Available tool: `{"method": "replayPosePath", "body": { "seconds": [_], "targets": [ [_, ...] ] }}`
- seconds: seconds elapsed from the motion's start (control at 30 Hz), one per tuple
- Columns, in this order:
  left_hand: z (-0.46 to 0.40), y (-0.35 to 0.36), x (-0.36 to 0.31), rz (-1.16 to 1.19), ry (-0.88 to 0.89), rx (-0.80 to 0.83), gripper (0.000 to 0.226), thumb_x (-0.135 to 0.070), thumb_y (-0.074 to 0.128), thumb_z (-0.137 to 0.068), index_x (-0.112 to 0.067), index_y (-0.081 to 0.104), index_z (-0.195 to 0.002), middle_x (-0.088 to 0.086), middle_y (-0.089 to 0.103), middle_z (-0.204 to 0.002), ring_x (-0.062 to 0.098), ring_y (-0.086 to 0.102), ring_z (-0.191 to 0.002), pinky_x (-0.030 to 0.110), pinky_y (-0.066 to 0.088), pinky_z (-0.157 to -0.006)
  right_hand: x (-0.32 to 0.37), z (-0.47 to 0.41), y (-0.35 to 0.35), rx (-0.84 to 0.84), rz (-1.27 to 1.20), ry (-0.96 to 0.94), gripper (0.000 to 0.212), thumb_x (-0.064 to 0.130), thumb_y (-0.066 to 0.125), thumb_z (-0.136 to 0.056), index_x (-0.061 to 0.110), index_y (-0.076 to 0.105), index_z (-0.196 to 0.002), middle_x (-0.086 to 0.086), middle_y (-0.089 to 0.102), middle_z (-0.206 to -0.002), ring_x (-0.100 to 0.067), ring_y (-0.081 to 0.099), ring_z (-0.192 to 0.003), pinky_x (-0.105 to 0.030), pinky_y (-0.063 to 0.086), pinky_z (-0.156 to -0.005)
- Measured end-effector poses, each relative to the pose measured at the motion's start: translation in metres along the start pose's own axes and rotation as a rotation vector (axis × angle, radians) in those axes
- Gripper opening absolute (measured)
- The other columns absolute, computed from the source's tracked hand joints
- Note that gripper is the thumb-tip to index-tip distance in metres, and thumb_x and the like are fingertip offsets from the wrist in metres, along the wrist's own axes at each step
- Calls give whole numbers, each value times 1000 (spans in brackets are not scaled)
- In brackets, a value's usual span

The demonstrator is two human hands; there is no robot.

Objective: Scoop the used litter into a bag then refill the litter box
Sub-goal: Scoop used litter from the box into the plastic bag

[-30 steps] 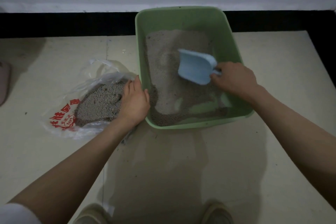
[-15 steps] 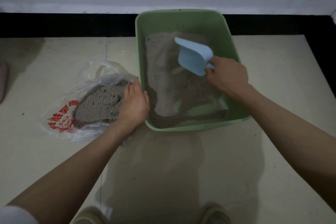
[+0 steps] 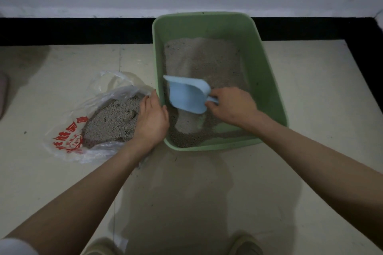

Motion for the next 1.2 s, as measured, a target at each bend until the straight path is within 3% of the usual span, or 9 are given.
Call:
{"method": "replayPosePath", "body": {
  "seconds": [0.17,0.3,0.5,0.63,0.73,0.93,1.03,1.1,1.2],
  "targets": [
    [-1,0,0,3,-4,-4,45,-13,32,-98,6,24,-138,25,35,-138,37,23,-133,49,24,-110,-6,-13,-1,-99,257,48,27,28,46,-94,15,56,-116,-7,65,-104,-23,60,-80,-28,38,-65],
    [-2,1,1,15,-1,-13,44,-11,33,-97,8,26,-136,27,36,-137,39,25,-131,48,24,-109,-34,-14,-20,-188,129,161,28,28,45,-93,12,59,-112,-11,65,-101,-27,58,-81,-28,37,-64],
    [-1,1,1,21,-4,0,44,-13,32,-98,6,25,-137,25,35,-138,37,24,-132,49,25,-109,-9,11,6,46,-38,4,27,35,47,-91,20,64,-106,-5,63,-82,-21,54,-70,-25,40,-63],
    [-1,1,2,29,-1,-5,45,-13,32,-98,6,25,-137,25,36,-137,37,25,-131,50,25,-109,-18,0,3,-116,210,53,29,31,43,-94,16,60,-113,-8,65,-98,-27,63,-83,-28,37,-64],
    [-1,1,2,32,-6,-3,45,-13,32,-97,5,25,-138,24,35,-138,36,24,-132,50,25,-109,-30,-6,-8,-218,175,96,30,31,42,-94,14,60,-111,-10,64,-102,-30,62,-85,-30,38,-63],
    [0,0,0,35,1,0,48,-14,31,-98,3,21,-141,23,32,-142,35,22,-135,51,24,-111,-16,11,18,15,44,-20,26,36,46,-91,21,62,-105,-6,66,-90,-23,55,-74,-26,36,-63],
    [-1,0,1,34,-2,-7,48,-13,33,-97,5,22,-140,25,33,-141,36,23,-134,49,24,-110,-31,2,10,-80,122,121,30,34,44,-92,17,62,-110,-11,67,-97,-29,62,-84,-28,38,-64],
    [-1,1,2,32,-1,-16,48,-12,33,-97,6,22,-140,26,34,-139,37,23,-133,48,24,-110,-41,-9,2,-146,46,225,32,32,44,-93,10,62,-107,-15,66,-95,-31,62,-83,-30,41,-64],
    [-2,1,1,32,-4,-13,48,-11,33,-97,7,22,-140,26,33,-141,37,22,-134,48,22,-111,-43,-25,-5,-124,-379,310,38,31,47,-92,-3,64,-98,-18,64,-81,-25,55,-65,-30,43,-60]
  ]
}}
Point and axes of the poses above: each hand's wrist, its own z-axis away from the middle knuckle, its own y-axis out of the palm, x = y × z, the point moved 1 cm from there along -z, towards the middle knuckle
